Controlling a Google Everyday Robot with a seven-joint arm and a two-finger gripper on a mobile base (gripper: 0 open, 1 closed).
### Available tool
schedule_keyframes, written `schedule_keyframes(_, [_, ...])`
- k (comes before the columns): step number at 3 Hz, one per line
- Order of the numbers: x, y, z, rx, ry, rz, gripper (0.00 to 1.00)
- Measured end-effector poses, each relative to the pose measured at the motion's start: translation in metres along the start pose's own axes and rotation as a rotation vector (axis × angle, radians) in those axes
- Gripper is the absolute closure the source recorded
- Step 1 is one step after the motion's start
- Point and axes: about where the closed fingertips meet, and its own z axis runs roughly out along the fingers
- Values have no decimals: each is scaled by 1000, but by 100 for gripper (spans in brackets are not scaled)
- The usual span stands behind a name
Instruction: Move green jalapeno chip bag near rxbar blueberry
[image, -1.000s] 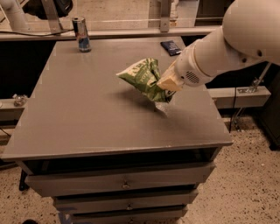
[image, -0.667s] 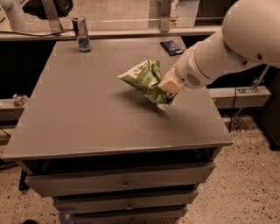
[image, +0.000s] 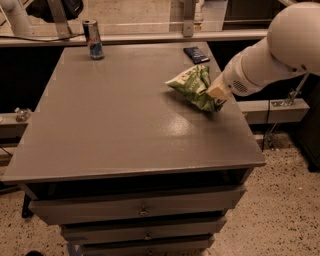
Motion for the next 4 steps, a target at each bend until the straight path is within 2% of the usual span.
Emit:
schedule_keyframes(2, [52,-90,31,80,93,67,100])
schedule_keyframes(4, [64,-151,45,116,134,85,100])
